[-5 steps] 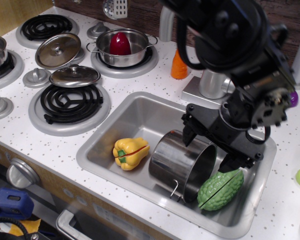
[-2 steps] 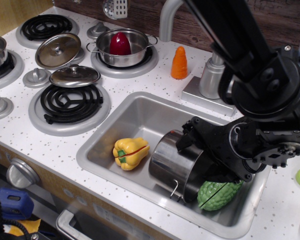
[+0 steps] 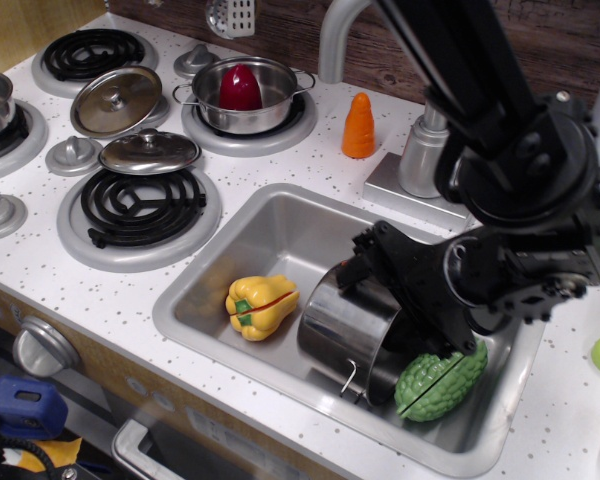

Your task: Flip pot upright in sink

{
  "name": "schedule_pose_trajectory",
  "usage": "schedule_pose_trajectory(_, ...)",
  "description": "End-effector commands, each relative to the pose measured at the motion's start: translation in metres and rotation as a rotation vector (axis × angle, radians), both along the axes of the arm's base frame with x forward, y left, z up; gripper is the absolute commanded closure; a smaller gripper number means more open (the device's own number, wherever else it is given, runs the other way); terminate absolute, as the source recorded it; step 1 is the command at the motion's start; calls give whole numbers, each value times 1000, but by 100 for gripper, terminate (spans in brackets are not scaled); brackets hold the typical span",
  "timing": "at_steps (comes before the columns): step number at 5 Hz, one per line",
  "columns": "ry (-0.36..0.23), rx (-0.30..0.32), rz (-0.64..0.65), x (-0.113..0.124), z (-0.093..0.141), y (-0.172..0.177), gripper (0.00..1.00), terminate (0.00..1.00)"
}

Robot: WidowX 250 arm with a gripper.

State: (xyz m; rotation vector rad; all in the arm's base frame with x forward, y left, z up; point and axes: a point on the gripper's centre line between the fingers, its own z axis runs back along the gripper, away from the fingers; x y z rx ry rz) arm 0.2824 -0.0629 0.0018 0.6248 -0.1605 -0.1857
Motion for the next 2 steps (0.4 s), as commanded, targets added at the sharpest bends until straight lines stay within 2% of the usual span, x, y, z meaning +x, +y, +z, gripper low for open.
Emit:
schedule_pose_trajectory(1,-23,-4,-3,10,14,2,0,0)
schedule_pose_trajectory(2,-27,-24,-8,12,15,8,100,0)
